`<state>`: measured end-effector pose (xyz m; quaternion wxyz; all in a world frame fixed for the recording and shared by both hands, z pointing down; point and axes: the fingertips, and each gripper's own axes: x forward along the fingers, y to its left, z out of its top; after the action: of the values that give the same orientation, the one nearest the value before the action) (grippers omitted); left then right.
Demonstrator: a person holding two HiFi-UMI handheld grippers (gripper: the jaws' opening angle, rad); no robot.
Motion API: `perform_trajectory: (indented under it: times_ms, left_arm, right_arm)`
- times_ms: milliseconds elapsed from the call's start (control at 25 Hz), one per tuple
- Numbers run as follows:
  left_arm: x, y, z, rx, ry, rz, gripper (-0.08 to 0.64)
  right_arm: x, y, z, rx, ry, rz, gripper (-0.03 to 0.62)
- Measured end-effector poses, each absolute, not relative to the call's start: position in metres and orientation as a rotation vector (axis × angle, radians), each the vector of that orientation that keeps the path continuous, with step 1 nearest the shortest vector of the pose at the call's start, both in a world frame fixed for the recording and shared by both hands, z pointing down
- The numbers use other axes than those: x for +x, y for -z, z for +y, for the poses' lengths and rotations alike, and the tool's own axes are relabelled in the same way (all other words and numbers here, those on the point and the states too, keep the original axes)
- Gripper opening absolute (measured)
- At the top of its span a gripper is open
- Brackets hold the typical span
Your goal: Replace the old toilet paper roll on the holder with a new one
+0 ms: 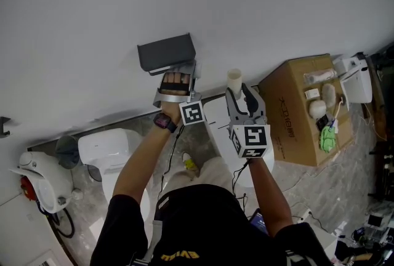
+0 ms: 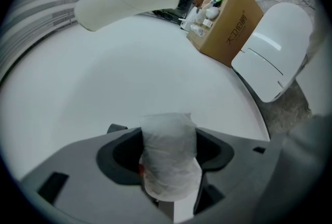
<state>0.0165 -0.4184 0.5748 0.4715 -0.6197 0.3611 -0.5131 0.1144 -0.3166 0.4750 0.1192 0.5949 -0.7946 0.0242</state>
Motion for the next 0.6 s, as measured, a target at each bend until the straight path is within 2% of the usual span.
perform_trajectory:
  times_ms: [600]
  left_arm:
    - [-0.033,-0.581,-0.408,-1.560,1.303,0.971,0.291]
  right_arm:
    - [0.076,-0.479,-0.325,1.665,-0.071,-2.379,0.173]
